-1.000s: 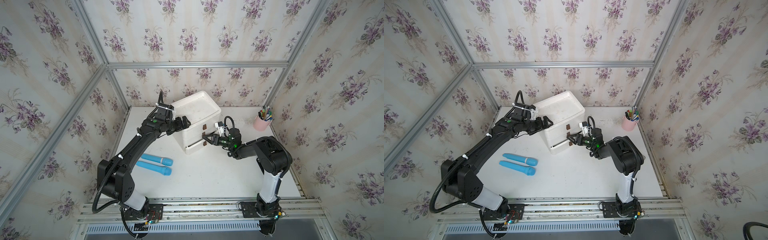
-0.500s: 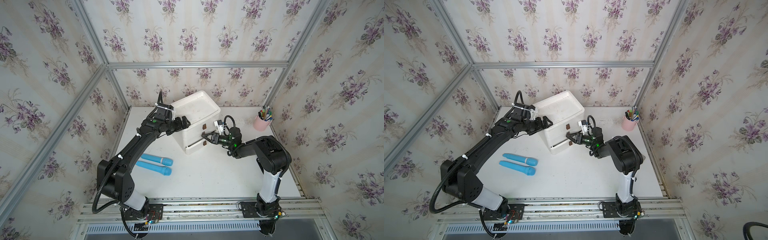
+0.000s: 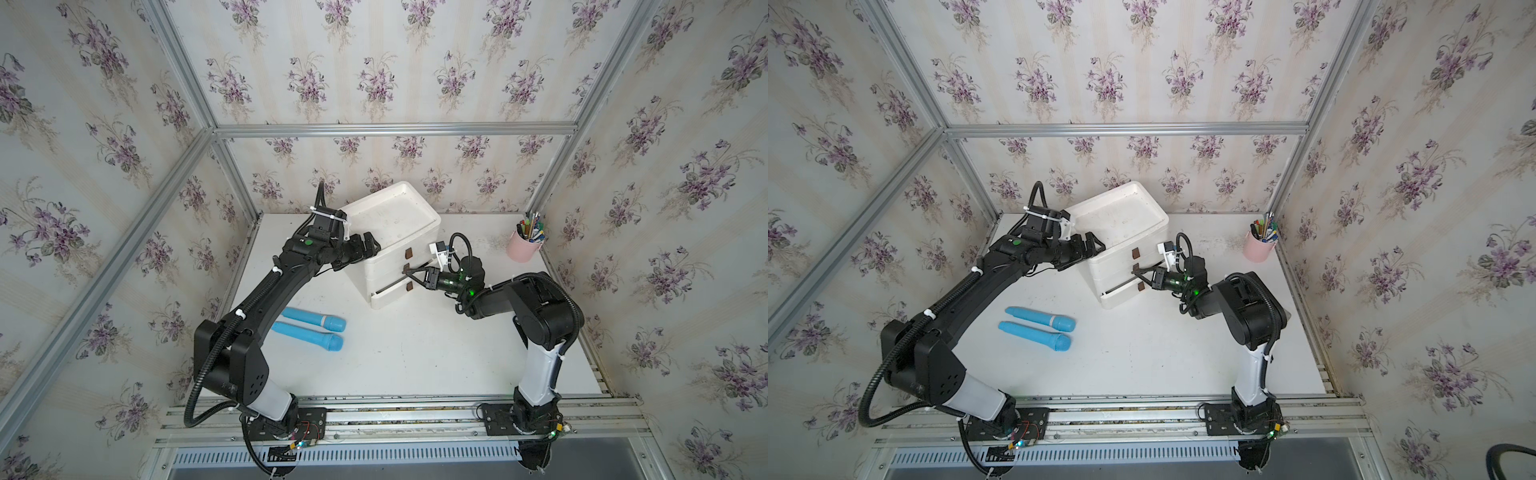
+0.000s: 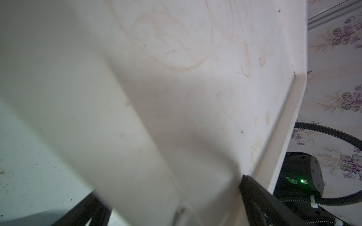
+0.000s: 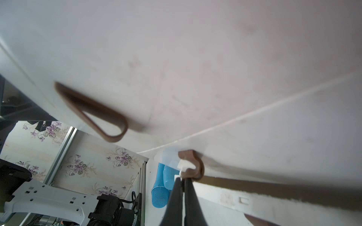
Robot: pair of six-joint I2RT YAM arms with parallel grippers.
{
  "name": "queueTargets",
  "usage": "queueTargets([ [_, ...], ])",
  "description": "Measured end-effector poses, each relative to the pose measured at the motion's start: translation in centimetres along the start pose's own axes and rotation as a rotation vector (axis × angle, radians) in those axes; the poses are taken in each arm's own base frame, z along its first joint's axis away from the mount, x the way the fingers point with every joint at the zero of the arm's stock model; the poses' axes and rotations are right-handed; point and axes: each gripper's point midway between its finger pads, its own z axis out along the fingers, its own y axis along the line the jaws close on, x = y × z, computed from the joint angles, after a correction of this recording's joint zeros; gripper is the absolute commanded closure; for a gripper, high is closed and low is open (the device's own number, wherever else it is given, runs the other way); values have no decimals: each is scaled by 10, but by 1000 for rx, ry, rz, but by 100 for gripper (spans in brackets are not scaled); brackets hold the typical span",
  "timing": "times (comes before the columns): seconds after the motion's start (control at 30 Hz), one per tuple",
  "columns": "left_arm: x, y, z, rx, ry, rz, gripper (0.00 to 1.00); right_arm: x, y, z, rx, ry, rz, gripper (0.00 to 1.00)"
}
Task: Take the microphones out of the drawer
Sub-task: Open the drawer in the storage box.
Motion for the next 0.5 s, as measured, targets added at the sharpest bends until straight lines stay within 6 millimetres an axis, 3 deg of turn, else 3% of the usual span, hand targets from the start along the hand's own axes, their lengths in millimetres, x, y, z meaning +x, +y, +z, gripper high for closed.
queueTargets([
  [0.17,-1,1,1,-3,4,-3,1,7,10,-11,7,-5,-15,100],
  [0.37,-1,1,1,-2,6,-4,1,23,7,-23,44,11,-1,100],
  [0.5,-1,1,1,-2,6,-5,1,24,4,-24,61,15,-4,64],
])
